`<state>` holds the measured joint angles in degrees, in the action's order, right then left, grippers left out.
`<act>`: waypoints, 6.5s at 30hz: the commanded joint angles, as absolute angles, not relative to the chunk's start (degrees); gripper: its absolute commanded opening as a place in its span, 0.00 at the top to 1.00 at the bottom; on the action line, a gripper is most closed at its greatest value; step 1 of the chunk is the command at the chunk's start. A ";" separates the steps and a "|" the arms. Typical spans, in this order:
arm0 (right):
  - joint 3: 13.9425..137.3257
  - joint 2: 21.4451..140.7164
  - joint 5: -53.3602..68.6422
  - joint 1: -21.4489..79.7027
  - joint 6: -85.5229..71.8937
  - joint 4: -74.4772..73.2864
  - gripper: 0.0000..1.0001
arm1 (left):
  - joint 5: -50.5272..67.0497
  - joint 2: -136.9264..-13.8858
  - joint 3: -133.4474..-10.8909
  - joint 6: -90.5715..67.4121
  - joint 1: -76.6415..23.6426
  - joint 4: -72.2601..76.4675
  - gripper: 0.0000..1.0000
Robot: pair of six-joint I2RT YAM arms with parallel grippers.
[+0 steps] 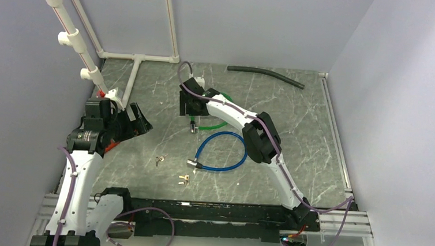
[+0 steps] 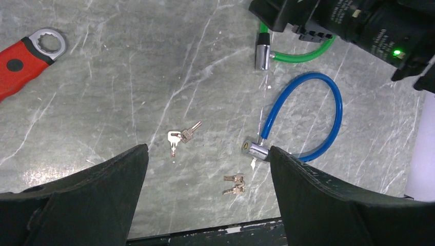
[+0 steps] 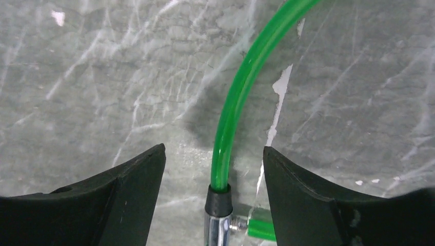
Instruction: Unlock with the key
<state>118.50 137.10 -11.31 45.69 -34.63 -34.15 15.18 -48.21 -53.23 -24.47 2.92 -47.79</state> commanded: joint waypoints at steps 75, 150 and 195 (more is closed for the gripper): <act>73.71 105.09 -9.86 41.29 -33.59 -16.05 0.40 | -16.01 -71.62 -36.72 -63.19 -25.05 -33.60 0.66; 59.69 100.18 42.20 52.58 -30.75 38.12 0.47 | 0.19 -43.53 -51.16 -53.77 -25.05 -41.31 1.00; 62.27 101.41 36.62 53.51 -31.37 36.17 1.00 | -4.27 -39.90 -49.80 -56.18 -25.05 -43.38 0.91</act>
<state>60.73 103.39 36.51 53.82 -33.41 37.26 -3.11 -40.47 -49.10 -56.05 -24.95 -43.00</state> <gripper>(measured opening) 0.018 0.013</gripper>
